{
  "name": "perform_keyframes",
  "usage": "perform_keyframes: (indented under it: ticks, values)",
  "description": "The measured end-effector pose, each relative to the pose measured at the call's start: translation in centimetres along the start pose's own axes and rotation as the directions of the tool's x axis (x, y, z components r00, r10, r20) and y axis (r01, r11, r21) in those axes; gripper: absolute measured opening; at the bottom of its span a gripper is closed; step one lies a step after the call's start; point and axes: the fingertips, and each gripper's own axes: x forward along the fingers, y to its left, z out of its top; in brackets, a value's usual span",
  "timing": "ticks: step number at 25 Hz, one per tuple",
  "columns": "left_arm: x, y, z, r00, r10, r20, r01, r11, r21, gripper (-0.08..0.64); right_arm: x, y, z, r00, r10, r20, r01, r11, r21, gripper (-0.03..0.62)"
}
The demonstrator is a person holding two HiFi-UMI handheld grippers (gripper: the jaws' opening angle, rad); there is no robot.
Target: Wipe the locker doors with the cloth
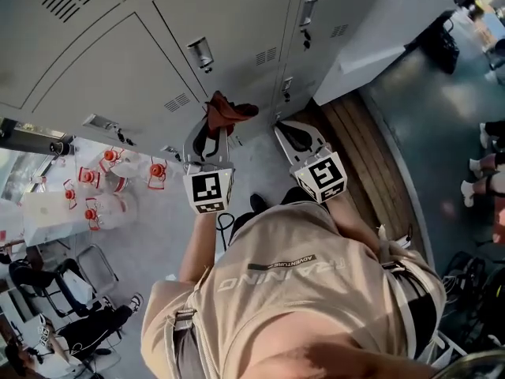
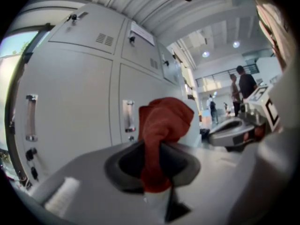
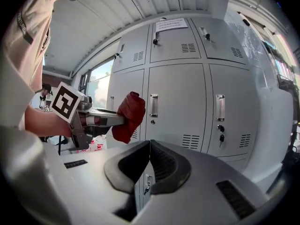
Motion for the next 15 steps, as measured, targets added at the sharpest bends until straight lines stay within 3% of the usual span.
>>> perform_keyframes:
  ticks: [5, 8, 11, 15]
  values:
    - [2.8, 1.4, 2.2, 1.0, 0.006, -0.021, -0.002, 0.989, 0.15, 0.081, 3.0, -0.7, 1.5, 0.998, 0.063, 0.006, -0.063, 0.997, -0.046, 0.014]
    - [4.7, 2.2, 4.8, 0.998, 0.049, -0.032, -0.037, 0.956, 0.29, 0.081, 4.2, -2.0, 2.6, 0.994, 0.111, 0.022, -0.109, 0.992, -0.061, 0.015]
    - [6.2, 2.7, 8.5, 0.993, 0.115, -0.019, -0.095, 0.893, 0.439, 0.081, 5.3, -3.4, 2.6, 0.985, 0.172, 0.009, -0.171, 0.983, -0.062, 0.014]
    - [7.6, 3.2, 15.0, 0.973, 0.227, 0.041, -0.206, 0.774, 0.599, 0.081, 6.0, -5.3, 2.6, 0.97, 0.244, 0.01, -0.242, 0.968, -0.063, 0.014]
